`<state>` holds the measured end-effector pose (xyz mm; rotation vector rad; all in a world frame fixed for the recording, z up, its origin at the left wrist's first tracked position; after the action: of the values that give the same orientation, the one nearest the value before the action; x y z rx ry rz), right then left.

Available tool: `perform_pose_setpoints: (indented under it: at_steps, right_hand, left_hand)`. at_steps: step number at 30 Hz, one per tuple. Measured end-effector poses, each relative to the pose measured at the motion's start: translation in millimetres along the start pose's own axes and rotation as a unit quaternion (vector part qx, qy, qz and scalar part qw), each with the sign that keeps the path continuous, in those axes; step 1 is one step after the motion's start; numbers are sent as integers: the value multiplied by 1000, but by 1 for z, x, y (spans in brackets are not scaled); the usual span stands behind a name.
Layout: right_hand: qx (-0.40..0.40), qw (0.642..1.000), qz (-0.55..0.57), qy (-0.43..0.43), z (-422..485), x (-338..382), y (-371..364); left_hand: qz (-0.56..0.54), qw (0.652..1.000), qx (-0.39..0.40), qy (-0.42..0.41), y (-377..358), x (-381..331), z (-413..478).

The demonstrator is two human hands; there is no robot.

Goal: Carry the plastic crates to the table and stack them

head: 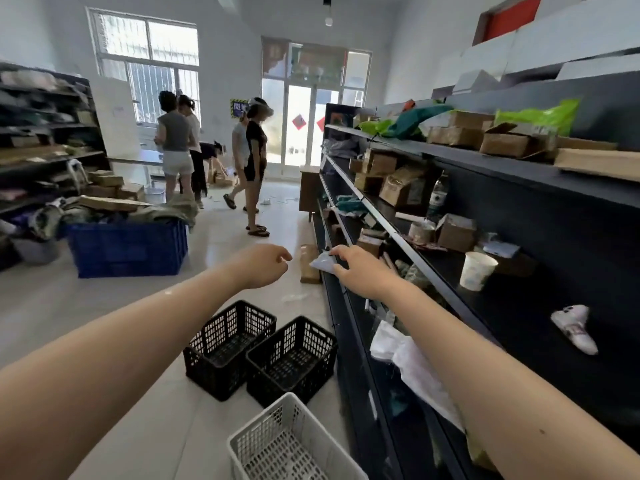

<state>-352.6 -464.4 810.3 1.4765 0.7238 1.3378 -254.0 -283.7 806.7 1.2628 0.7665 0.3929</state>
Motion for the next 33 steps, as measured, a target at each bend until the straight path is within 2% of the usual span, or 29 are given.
perform_pose_setpoints:
  at_steps: [6,12,15,19,22,25,27,31,33]
  right_hand:
    - [34,998,21,-55,89,-26,-50]
    - [38,979,69,-190,119,-101,-102]
    - [10,953,83,-291,111,-144,-146]
    - [17,908,95,-408,78,-182,-233]
    - [29,850,125,-512,47,-208,-315]
    - [39,788,143,-598,15,-226,-405]
    - [45,760,147,-632,-5,-238,-461]
    - [88,752,129,-641,-27,-281,-571]
    - [98,755,120,-637,-27,-301,-620]
  left_hand:
    - [29,999,45,2,-7,58,85]
    - [5,992,117,-36,-72,105,184]
    - [-19,981,172,-87,-128,109,231]
    - [-26,962,223,-157,-214,121,263]
    - [-10,933,307,-185,-304,152,261]
    - [-4,915,383,-129,-398,202,253]
    - [-6,913,402,-73,-457,238,242]
    - [-55,912,407,21,-576,287,229]
    - [-40,914,402,22,-636,314,228]
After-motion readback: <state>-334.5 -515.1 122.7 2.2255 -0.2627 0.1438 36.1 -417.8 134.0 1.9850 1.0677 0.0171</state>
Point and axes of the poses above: each hand's wrist, its own z-axis towards the middle knuckle, its own y-axis out of the back of the hand, x = y × z, the point moved 1 cm from there along z, towards the middle knuckle, and after that the axes turned 6 degrees about -y, right-handed, at the moved point
